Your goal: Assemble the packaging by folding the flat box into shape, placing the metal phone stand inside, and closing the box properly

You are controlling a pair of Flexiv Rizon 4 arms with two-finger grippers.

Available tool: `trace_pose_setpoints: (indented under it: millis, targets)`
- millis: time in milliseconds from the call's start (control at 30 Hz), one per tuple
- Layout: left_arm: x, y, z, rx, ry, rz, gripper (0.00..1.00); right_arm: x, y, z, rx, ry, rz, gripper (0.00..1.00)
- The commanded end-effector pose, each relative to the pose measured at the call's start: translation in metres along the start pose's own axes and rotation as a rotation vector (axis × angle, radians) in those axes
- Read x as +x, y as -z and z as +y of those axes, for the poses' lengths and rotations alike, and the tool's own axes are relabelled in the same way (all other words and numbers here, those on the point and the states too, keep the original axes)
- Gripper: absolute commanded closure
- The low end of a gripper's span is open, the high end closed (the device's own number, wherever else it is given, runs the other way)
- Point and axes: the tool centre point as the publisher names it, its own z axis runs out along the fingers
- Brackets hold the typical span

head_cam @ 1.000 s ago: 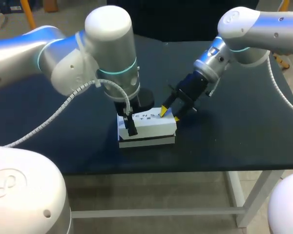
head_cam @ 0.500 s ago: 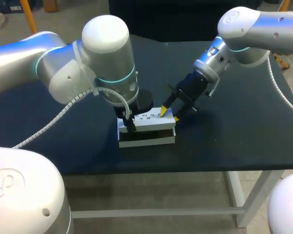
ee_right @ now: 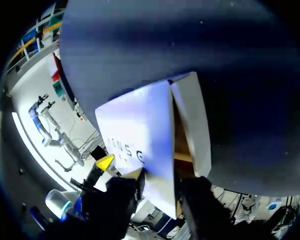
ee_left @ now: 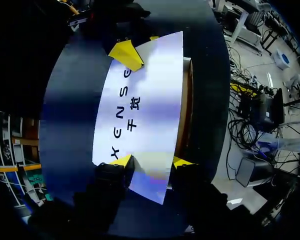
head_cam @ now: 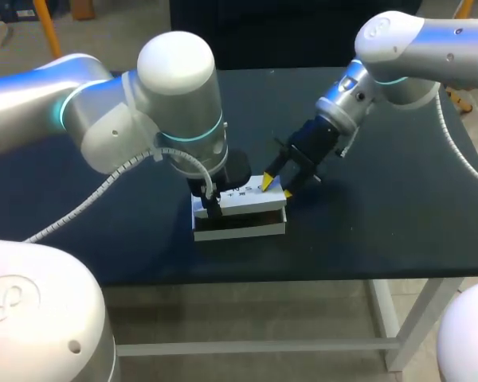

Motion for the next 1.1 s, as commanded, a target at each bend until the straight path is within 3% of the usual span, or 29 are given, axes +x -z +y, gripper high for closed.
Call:
trace_pose_setpoints:
  millis: [33, 1100]
  targets:
    - [0.001, -0.004, 0.000, -0.003, 0.001, -0.002, 0.55, -0.002, 0.000, 0.001, 0.002, 0.001, -0.005, 0.61]
    - [0.009, -0.009, 0.002, 0.003, -0.018, 0.013, 0.54, -0.018, 0.010, -0.012, -0.030, -0.002, -0.018, 0.56]
